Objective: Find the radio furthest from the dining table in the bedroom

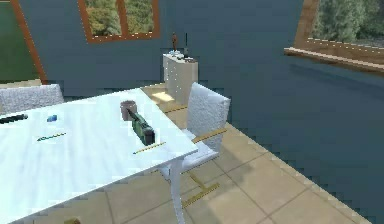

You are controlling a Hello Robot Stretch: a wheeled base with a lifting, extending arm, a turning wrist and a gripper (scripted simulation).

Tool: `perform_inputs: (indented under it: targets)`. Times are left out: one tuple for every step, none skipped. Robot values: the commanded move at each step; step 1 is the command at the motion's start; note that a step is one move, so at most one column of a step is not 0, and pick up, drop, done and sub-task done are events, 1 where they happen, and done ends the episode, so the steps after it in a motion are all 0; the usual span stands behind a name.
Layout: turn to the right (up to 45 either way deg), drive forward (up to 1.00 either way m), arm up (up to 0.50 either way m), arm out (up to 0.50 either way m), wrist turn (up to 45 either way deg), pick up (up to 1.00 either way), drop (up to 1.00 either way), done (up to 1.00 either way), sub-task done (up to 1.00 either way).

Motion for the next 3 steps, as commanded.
perform_inputs:
  targets:
    - [0.0, 0.2, 0.0, 0.0, 0.0, 0.0, 0.0, 0.0, 0.0]
    - [39.0, 0.0, 0.0, 0.0, 0.0, 0.0, 0.0, 0.0, 0.0]
    - [0.0, 0.7, 0.0, 0.0, 0.0, 0.0, 0.0, 0.0, 0.0]
